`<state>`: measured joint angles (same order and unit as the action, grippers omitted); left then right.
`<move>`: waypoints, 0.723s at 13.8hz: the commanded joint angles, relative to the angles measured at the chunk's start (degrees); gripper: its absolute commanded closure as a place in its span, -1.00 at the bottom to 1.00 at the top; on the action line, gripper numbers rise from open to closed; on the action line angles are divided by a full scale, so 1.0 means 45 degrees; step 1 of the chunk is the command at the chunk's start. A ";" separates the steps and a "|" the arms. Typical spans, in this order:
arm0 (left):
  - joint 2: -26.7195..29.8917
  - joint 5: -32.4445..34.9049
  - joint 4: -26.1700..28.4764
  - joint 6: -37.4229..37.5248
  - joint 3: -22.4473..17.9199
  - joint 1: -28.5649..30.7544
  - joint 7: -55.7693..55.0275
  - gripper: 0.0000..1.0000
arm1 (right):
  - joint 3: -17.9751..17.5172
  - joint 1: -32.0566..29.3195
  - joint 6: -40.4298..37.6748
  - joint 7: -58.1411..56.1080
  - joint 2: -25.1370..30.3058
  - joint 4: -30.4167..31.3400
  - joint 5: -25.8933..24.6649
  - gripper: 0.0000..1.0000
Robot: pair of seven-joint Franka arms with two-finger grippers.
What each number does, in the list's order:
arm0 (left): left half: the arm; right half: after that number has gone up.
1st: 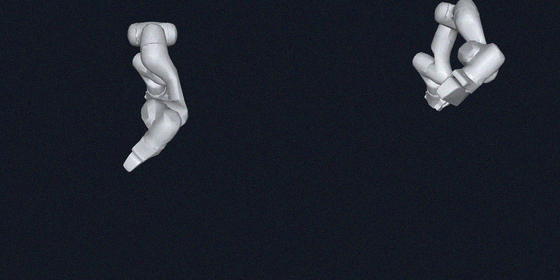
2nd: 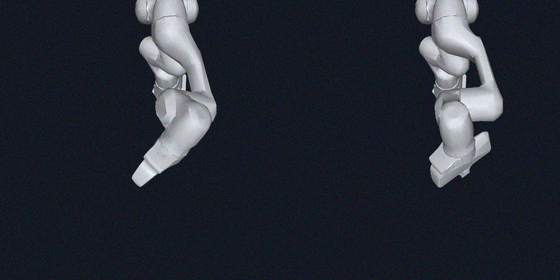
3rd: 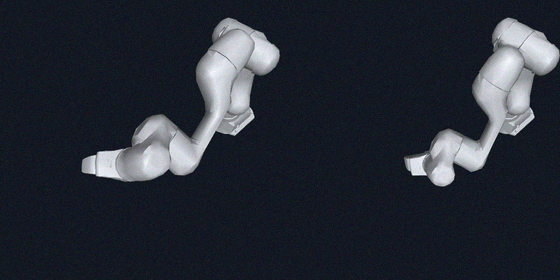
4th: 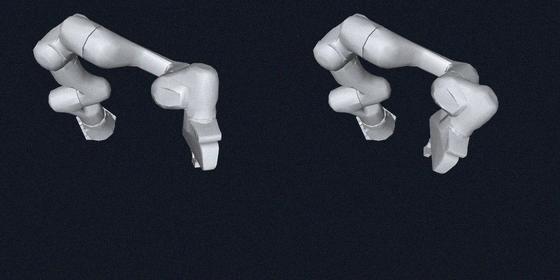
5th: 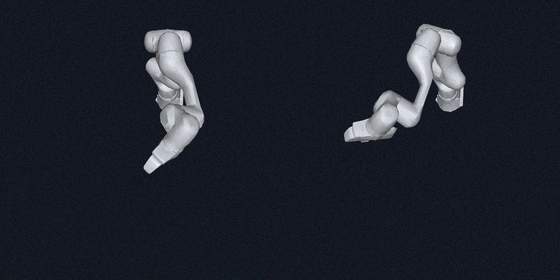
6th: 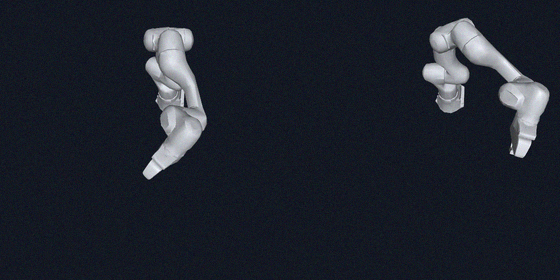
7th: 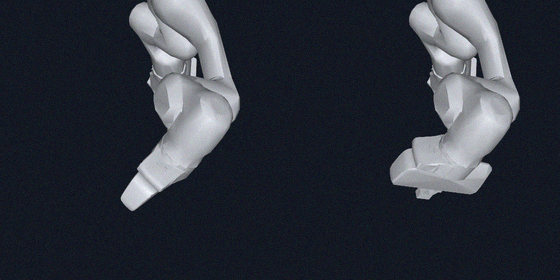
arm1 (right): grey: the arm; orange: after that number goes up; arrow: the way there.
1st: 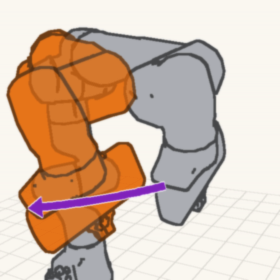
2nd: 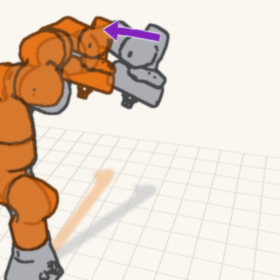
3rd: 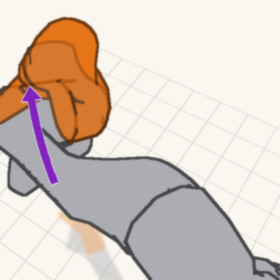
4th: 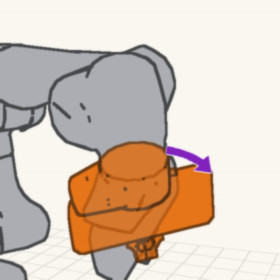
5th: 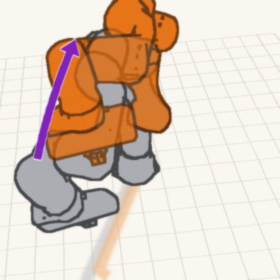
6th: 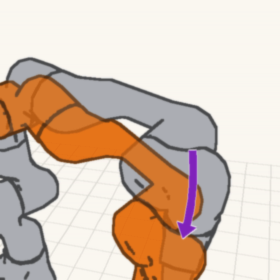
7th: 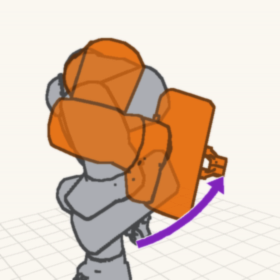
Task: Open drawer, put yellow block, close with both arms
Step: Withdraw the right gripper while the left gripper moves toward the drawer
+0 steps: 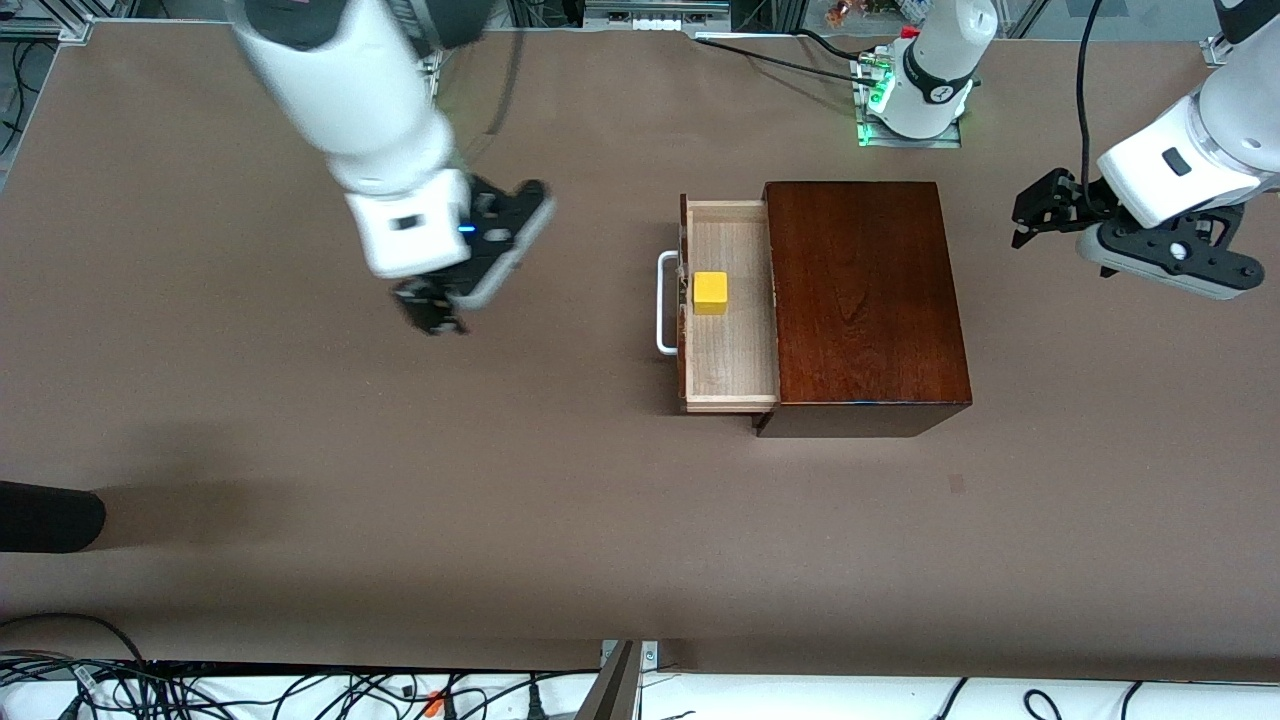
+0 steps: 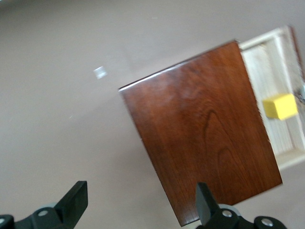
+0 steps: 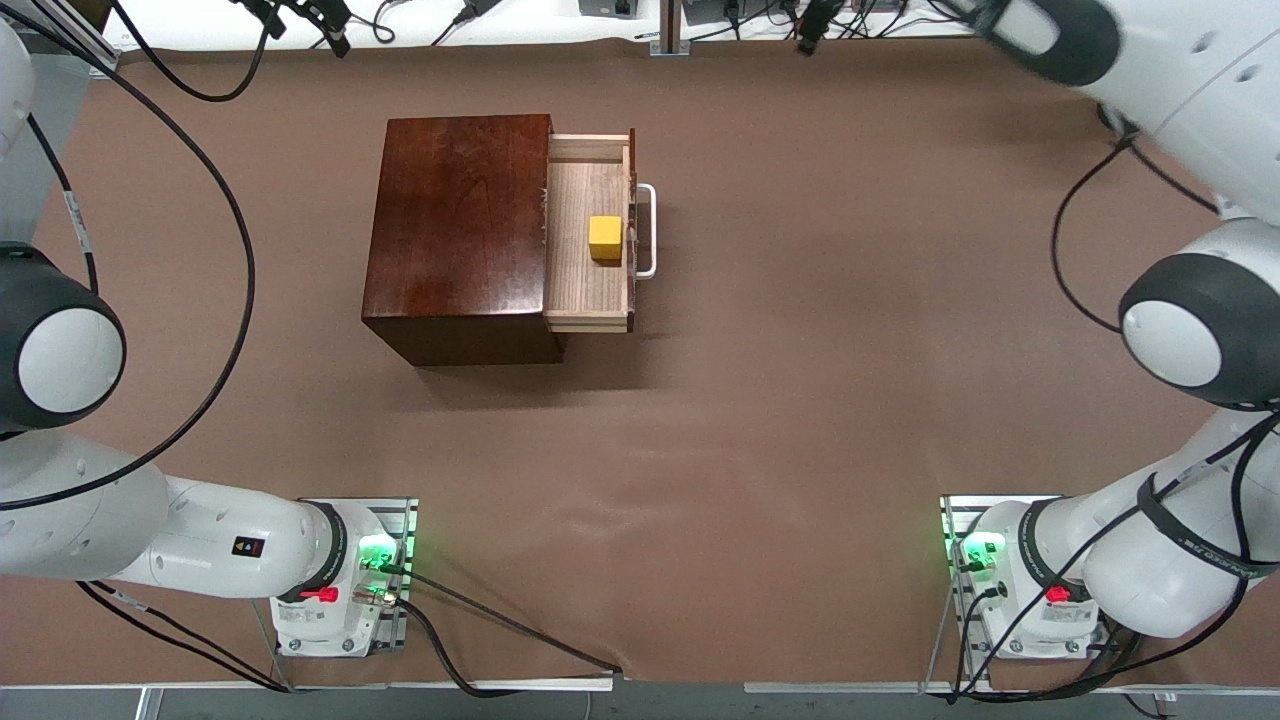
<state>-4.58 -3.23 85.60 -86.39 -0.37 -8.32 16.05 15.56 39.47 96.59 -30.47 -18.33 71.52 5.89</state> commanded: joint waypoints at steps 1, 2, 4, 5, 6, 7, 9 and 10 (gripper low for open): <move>-0.0640 -0.0629 -0.0740 0.0018 0.0527 -0.0066 0.1839 -1.00 | 0.1963 0.0175 -0.1128 0.0073 0.0770 0.0513 0.1457 -1.00; -0.0854 -0.0630 -0.0954 0.0018 0.0918 -0.0066 0.2404 -1.00 | 0.2804 0.0175 -0.1558 0.0053 0.0868 0.0552 0.1851 -1.00; -0.1128 -0.0688 -0.1151 -0.0001 0.1621 -0.0085 0.4042 -1.00 | 0.3881 0.0175 -0.2166 0.0092 0.1064 0.0572 0.1952 -1.00; -0.1342 -0.0727 -0.1190 -0.0021 0.2011 -0.0085 0.4863 -1.00 | 0.4292 0.0155 -0.2497 0.0170 0.1084 0.0552 0.1952 -1.00; -0.1596 -0.0728 -0.1423 -0.0040 0.2363 -0.0085 0.5586 -1.00 | 0.4238 -0.0212 -0.2713 0.0422 0.1278 0.0591 0.1914 -1.00; -0.2024 -0.0670 -0.1889 -0.0041 0.2908 -0.0105 0.6251 -1.00 | 0.3793 -0.0873 -0.2870 0.0792 0.1434 0.0669 0.1797 -1.00; -0.2689 -0.0630 -0.2536 -0.0021 0.3925 -0.0105 0.6881 -1.00 | 0.2544 -0.2493 -0.2890 0.0874 0.1727 0.0766 0.1660 -1.00; -0.3060 -0.0591 -0.2693 -0.0079 0.4374 -0.0259 0.6902 -1.00 | 0.2055 -0.2946 -0.2871 0.1183 0.2135 0.1115 0.1350 -1.00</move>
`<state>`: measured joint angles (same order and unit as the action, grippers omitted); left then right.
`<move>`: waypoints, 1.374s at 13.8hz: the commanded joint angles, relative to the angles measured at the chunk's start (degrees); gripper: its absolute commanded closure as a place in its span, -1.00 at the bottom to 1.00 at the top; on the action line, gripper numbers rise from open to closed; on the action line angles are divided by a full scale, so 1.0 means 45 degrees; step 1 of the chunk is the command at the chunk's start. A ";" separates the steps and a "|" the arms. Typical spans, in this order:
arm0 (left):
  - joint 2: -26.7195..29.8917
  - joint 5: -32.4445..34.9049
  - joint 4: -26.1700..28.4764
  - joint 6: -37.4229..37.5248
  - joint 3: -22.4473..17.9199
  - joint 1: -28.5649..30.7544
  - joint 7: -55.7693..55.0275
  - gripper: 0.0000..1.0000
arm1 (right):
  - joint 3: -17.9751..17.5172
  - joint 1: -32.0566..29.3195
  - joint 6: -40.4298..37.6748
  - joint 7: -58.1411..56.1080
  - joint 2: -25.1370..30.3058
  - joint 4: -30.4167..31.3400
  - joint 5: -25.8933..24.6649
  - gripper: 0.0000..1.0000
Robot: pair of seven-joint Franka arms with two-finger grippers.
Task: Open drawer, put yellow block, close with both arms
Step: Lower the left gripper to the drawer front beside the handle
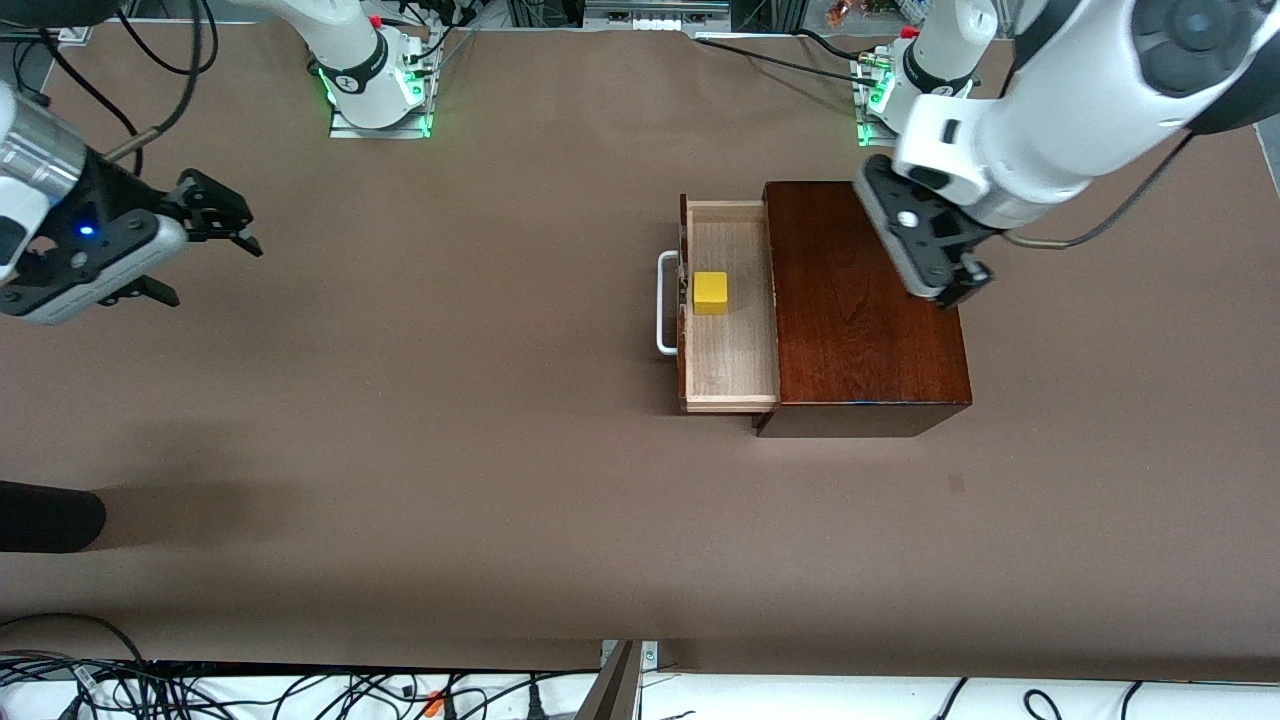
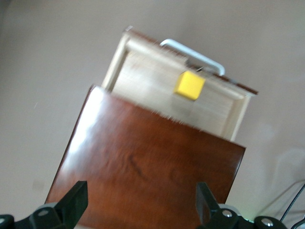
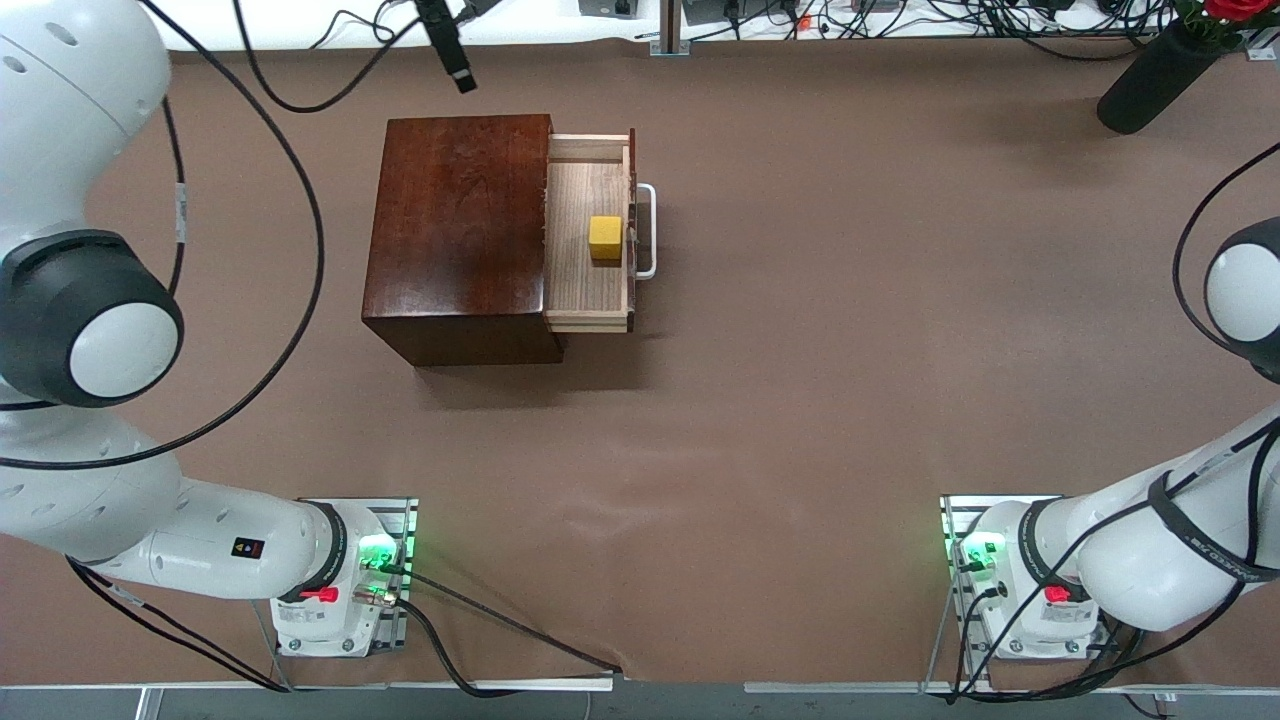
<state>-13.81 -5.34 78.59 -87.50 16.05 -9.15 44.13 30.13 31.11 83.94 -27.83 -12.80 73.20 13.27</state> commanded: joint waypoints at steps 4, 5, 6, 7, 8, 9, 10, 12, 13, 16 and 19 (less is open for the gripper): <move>-0.2203 0.1043 -0.1644 -0.0787 0.0926 -0.2100 0.0642 -1.00 | -0.4436 -0.3073 0.1228 0.2881 0.3601 0.4154 -0.2555 -1.00; -0.2436 0.1844 -0.1625 -0.1081 0.0926 -0.2744 0.0642 -1.00 | -0.5378 -0.3898 0.1269 0.3077 0.3839 0.4433 -0.2597 -1.00; -0.2709 0.2219 -0.1625 -0.1200 0.0887 -0.3215 0.0565 -1.00 | -0.5697 -0.4235 0.1173 0.3601 0.3841 0.4455 -0.2598 -1.00; -0.3041 0.2300 -0.1625 -0.1414 0.0868 -0.3490 0.0564 -1.00 | -0.5874 -0.4412 0.1075 0.4032 0.3841 0.4475 -0.2598 -1.00; -0.3334 0.2359 -0.1605 -0.1744 0.0887 -0.3512 0.0622 -1.00 | -0.6224 -0.4916 0.1016 0.4326 0.3841 0.4513 -0.2598 -1.00; -0.3627 0.2475 -0.1547 -0.2076 0.0887 -0.3667 0.0642 -1.00 | -0.6672 -0.5424 0.1016 0.4465 0.3803 0.4553 -0.2540 -1.00; -0.3843 0.2709 -0.1488 -0.2312 0.0868 -0.3920 0.0662 -1.00 | -0.6889 -0.5758 0.1016 0.4698 0.3783 0.4572 -0.2539 -1.00; -0.4389 0.3722 -0.1488 -0.2470 0.0887 -0.4642 0.0604 -1.00 | -0.6872 -0.5781 0.1016 0.4798 0.3725 0.4593 -0.2578 -1.00; -0.4643 0.3881 -0.1468 -0.2644 0.0887 -0.4839 0.0487 -1.00 | -0.6814 -0.5781 0.1035 0.4779 0.3589 0.4515 -0.2597 -1.00; -0.5190 0.4096 -0.1216 -0.3581 0.0810 -0.5113 0.0077 -1.00 | -0.6774 -0.5800 0.1035 0.4779 0.3451 0.4397 -0.2617 -1.00; -0.5485 0.4858 -0.0864 -0.4033 0.0829 -0.5309 -0.0488 -1.00 | -0.6755 -0.5820 0.1055 0.5421 0.3451 0.4163 -0.2617 -1.00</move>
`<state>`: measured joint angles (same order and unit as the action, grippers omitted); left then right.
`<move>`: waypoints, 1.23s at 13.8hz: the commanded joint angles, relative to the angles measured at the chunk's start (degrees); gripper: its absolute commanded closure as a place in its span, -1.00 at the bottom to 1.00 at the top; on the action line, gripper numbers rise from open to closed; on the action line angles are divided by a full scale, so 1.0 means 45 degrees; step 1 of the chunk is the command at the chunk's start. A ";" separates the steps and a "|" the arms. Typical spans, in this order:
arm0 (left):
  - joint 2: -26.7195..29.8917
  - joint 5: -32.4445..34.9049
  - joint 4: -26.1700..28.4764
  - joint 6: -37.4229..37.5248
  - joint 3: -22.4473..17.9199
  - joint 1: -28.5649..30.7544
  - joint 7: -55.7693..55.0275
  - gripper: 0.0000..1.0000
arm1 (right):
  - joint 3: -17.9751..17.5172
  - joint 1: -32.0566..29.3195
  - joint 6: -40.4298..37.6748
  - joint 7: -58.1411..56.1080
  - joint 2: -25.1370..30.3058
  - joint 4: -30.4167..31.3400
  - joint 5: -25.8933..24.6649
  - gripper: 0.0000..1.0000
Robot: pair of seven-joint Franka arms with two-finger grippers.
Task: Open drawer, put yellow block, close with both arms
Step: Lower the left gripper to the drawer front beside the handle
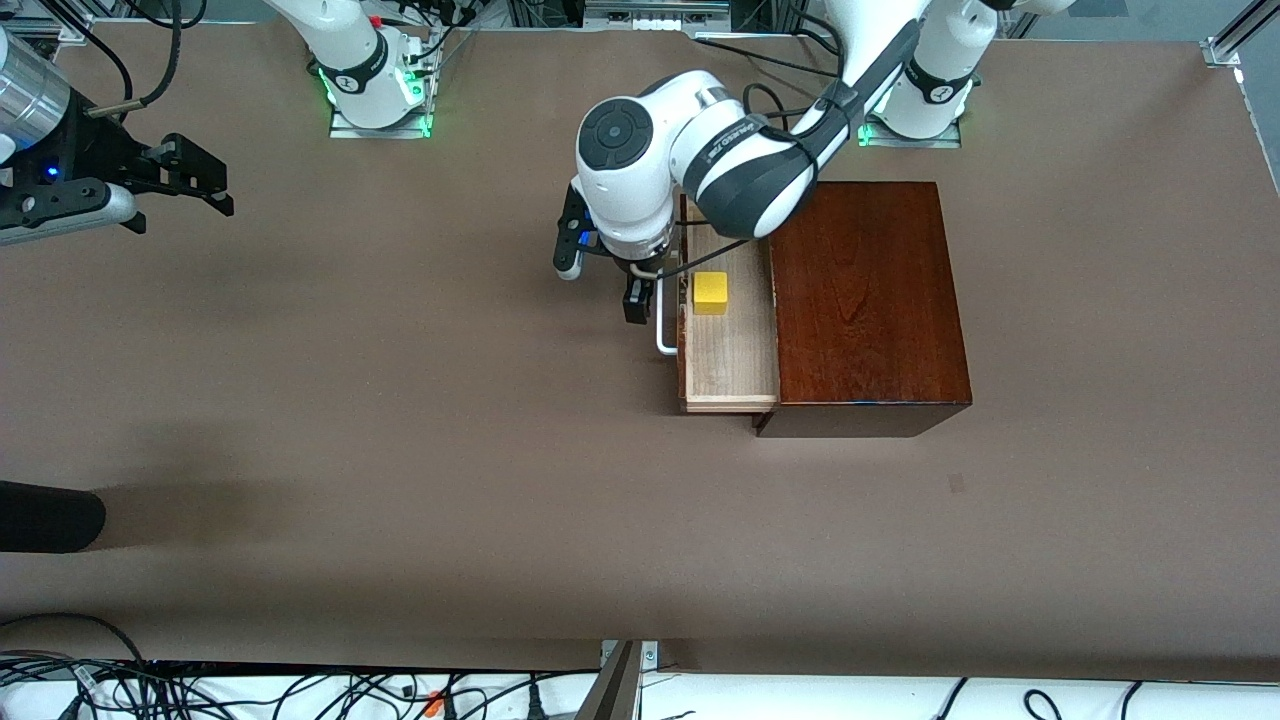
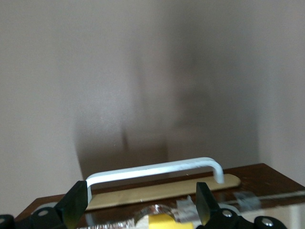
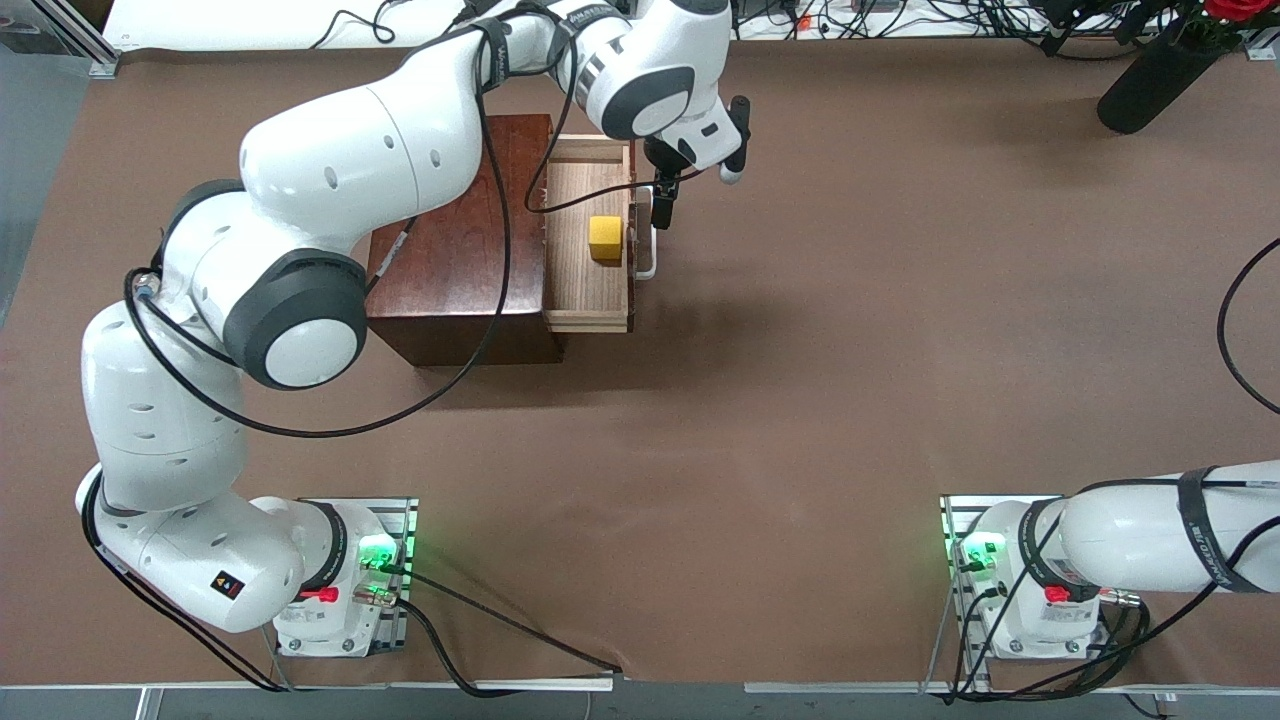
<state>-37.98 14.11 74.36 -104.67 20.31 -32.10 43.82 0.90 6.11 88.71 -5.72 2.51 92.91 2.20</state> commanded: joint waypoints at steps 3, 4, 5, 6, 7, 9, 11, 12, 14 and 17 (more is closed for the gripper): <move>-0.0056 0.1024 0.0700 -0.0412 -0.0098 -0.0329 -0.0617 -1.00 | -0.0005 -0.0265 -0.0452 0.0489 0.0087 -0.0471 -0.0175 -1.00; 0.0022 0.1024 0.0877 -0.0432 -0.0098 -0.0309 -0.0617 -1.00 | 0.0015 -0.0265 -0.0823 0.0431 0.0107 -0.0510 -0.0175 -1.00; 0.0061 0.1024 0.0956 -0.0413 -0.0098 -0.0290 -0.0598 -1.00 | 0.0034 -0.0265 -0.0827 0.0431 0.0068 -0.0588 -0.0195 -1.00; 0.0120 0.1024 0.1131 -0.0413 -0.0098 -0.0270 -0.0598 -1.00 | 0.0035 -0.0265 -0.0749 0.0431 0.0010 -0.0588 -0.0292 -1.00; 0.0256 0.1024 0.1365 -0.0413 -0.0098 -0.0270 -0.0598 -1.00 | 0.0035 -0.0265 -0.0729 0.0392 -0.0029 -0.0608 -0.0447 -1.00; 0.0568 0.1024 0.1794 -0.0413 -0.0079 -0.0270 -0.0617 -1.00 | 0.0015 -0.0246 -0.0631 0.0431 -0.0165 -0.0608 -0.1168 -1.00; 0.0862 0.1024 0.2108 -0.0413 -0.0079 -0.0173 -0.0598 -1.00 | 0.0015 -0.0245 -0.0592 0.0430 -0.0244 -0.0861 -0.1230 -1.00; 0.0998 0.1024 0.2244 -0.0413 -0.0079 -0.0114 -0.0598 -1.00 | 0.0015 -0.0226 -0.0592 0.0508 -0.0244 -0.0862 -0.1191 -1.00; 0.1096 0.1024 0.2479 -0.0413 -0.0118 -0.0094 -0.0598 -1.00 | 0.0015 -0.0245 -0.0573 0.0548 -0.0244 -0.0862 -0.1094 -1.00; 0.1311 0.1024 0.2830 -0.0393 -0.0196 -0.0075 -0.0927 -1.00 | 0.0112 -0.0304 -0.0593 0.0470 -0.0341 -0.0803 -0.1035 -1.00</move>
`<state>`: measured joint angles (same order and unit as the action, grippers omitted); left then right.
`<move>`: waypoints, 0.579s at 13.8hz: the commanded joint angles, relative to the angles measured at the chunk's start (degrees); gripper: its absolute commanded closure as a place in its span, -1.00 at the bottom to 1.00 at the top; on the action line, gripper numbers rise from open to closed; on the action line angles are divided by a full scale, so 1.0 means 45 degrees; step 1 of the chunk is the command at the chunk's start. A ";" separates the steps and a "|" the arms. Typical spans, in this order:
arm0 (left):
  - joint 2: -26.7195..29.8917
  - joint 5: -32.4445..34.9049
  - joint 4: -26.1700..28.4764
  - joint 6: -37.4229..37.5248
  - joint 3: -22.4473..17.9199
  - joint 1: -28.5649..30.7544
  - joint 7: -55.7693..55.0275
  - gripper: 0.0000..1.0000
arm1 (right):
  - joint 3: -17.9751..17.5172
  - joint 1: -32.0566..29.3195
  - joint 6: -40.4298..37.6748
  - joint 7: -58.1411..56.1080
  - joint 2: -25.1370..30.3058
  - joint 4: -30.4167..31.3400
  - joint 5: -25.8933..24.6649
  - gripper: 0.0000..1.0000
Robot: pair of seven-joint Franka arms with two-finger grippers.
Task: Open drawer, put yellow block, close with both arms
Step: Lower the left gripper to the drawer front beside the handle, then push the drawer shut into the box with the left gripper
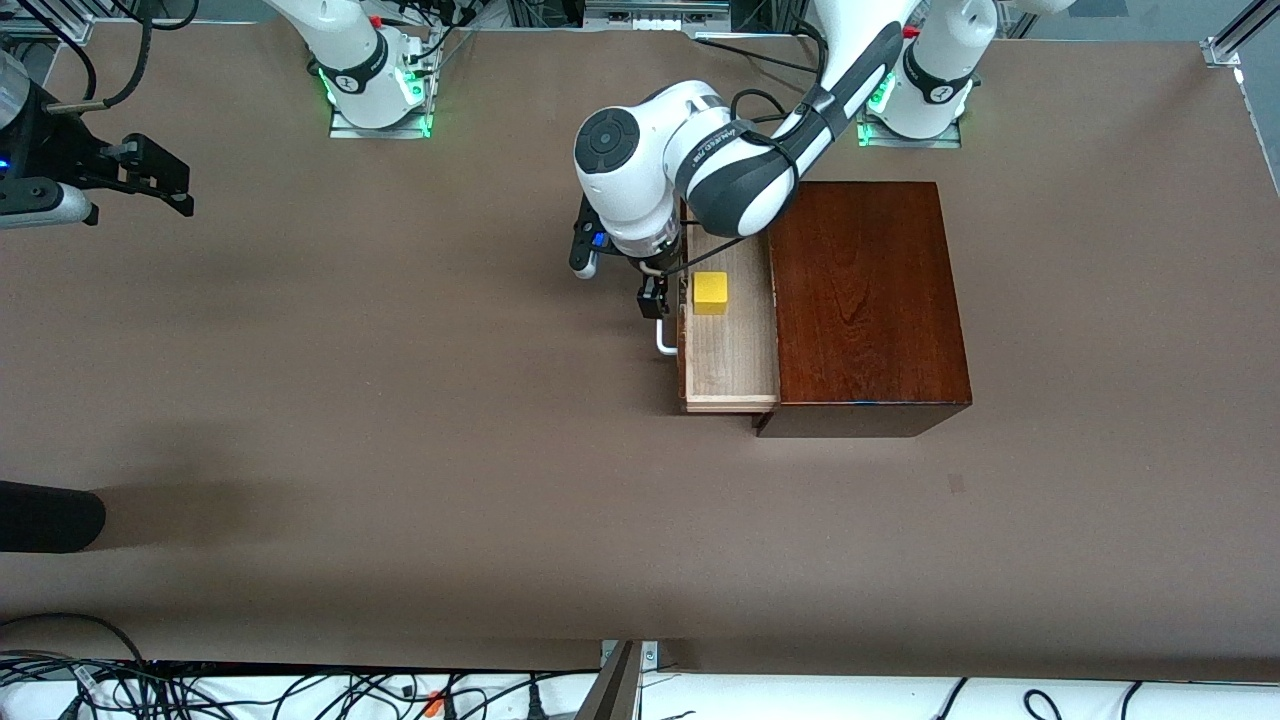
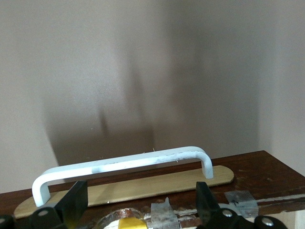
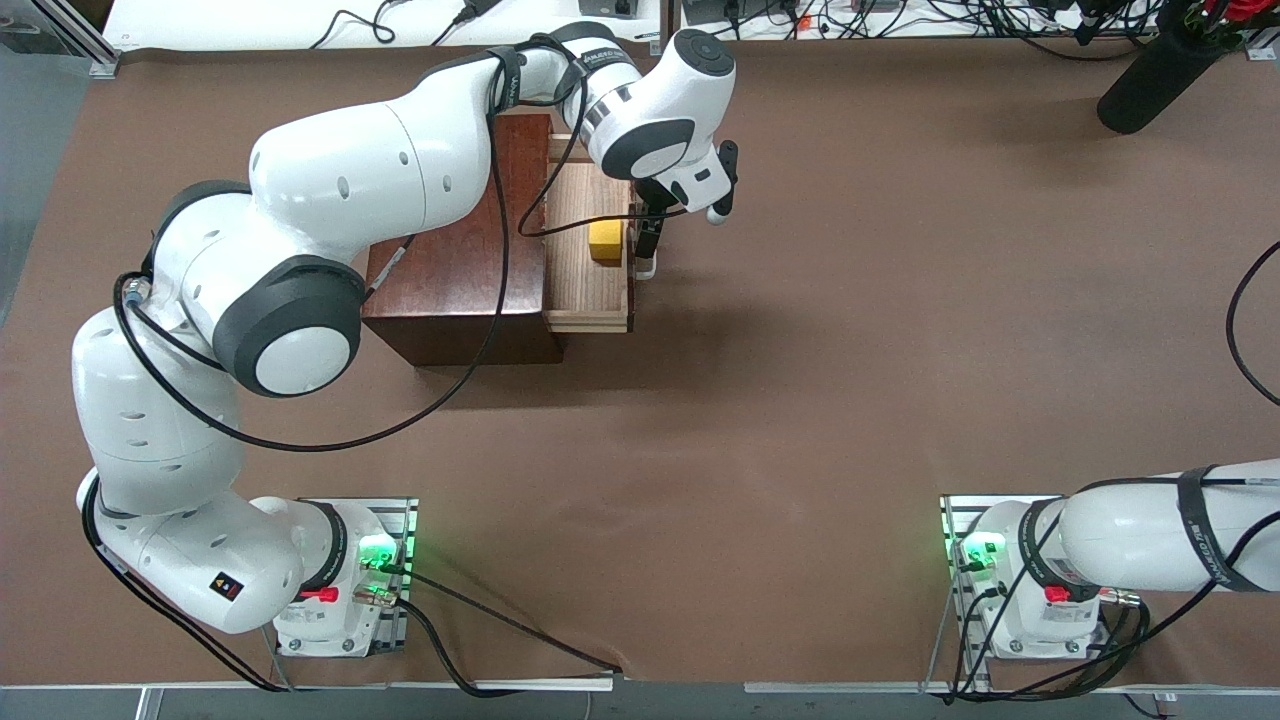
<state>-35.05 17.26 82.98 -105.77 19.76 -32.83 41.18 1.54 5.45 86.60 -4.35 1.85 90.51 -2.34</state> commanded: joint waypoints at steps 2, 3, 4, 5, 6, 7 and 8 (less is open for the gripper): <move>0.0719 0.0344 0.1111 -0.0148 -0.0093 0.0069 -0.0635 -1.00 | -0.0031 -0.0117 -0.0045 0.0146 -0.0197 -0.0289 -0.0008 -1.00; 0.0719 0.0344 0.1131 -0.0148 -0.0093 0.0088 -0.0635 -1.00 | -0.0050 -0.0097 0.0091 0.0146 -0.0197 -0.0289 0.0012 -1.00; 0.0719 0.0364 0.1150 -0.0129 -0.0113 0.0146 -0.0635 -1.00 | -0.0089 -0.0058 0.0112 0.0146 -0.0197 -0.0289 -0.0007 -1.00; 0.0738 0.0673 0.1170 -0.0090 -0.0094 0.0321 -0.0635 -1.00 | -0.0089 -0.0058 0.0131 0.0127 -0.0197 -0.0289 0.0012 -1.00; 0.0874 0.0773 0.1344 -0.0090 -0.0074 0.0380 -0.0635 -1.00 | -0.0089 -0.0058 0.0131 0.0127 -0.0197 -0.0289 0.0012 -1.00; 0.0933 0.0793 0.1481 -0.0128 -0.0074 0.0497 -0.0616 -1.00 | -0.0089 -0.0058 0.0112 0.0146 -0.0197 -0.0289 0.0032 -1.00; 0.1011 0.0793 0.1521 -0.0129 -0.0074 0.0556 -0.0596 -1.00 | -0.0089 -0.0058 0.0112 0.0127 -0.0197 -0.0289 0.0187 -1.00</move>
<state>-34.00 17.80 84.75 -106.58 19.56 -32.27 38.10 1.53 5.42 87.42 -4.34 1.32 90.46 -2.24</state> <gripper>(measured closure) 0.000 0.000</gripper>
